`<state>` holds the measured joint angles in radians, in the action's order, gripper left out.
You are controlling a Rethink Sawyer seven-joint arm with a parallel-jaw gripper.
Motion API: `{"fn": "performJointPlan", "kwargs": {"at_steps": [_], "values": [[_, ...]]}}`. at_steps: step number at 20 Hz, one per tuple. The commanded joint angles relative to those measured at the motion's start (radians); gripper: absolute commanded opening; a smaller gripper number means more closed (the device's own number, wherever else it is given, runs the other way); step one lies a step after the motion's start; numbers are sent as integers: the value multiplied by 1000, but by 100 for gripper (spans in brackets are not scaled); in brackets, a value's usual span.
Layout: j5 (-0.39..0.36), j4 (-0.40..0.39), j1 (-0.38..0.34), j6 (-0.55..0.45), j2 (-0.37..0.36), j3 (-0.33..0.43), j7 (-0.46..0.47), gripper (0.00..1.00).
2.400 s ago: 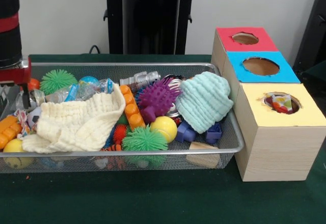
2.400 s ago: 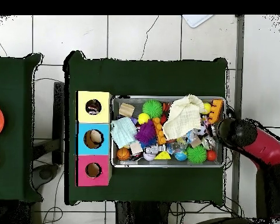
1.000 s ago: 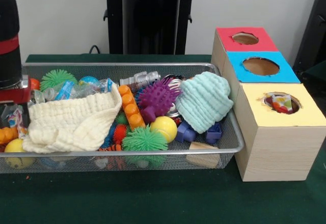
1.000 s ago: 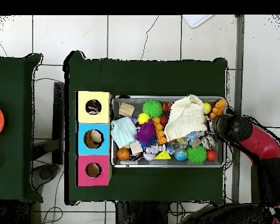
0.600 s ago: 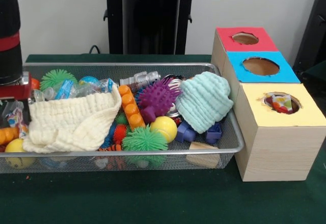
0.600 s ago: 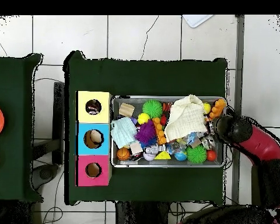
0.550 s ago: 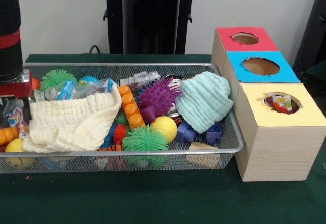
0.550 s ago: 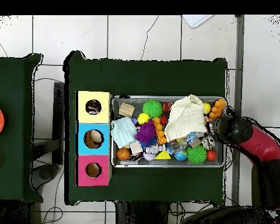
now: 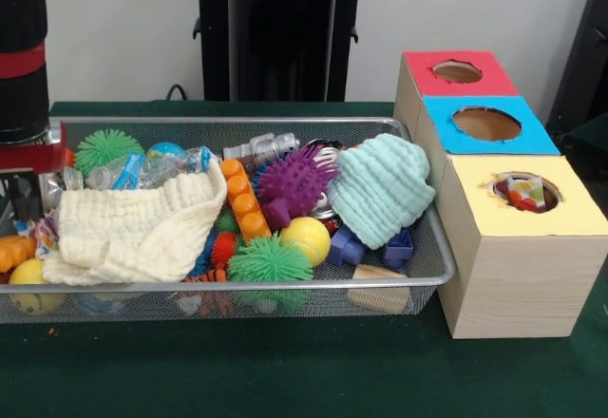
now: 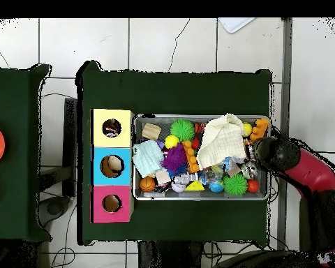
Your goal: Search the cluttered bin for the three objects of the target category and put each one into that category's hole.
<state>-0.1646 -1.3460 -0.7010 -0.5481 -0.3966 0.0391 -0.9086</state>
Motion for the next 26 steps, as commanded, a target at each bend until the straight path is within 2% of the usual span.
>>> {"fn": "performJointPlan", "kwargs": {"at_steps": [1, 9, 17, 18, 26], "values": [[18, -84, 10, -58, 13, 18, -182, 0], [13, -67, -18, -30, 36, 39, -156, 0], [10, -84, -13, -24, 18, 30, -166, 0], [10, -82, -9, -27, 18, 26, -170, 100], [14, -76, -13, -38, 28, 32, -163, 100]]}}
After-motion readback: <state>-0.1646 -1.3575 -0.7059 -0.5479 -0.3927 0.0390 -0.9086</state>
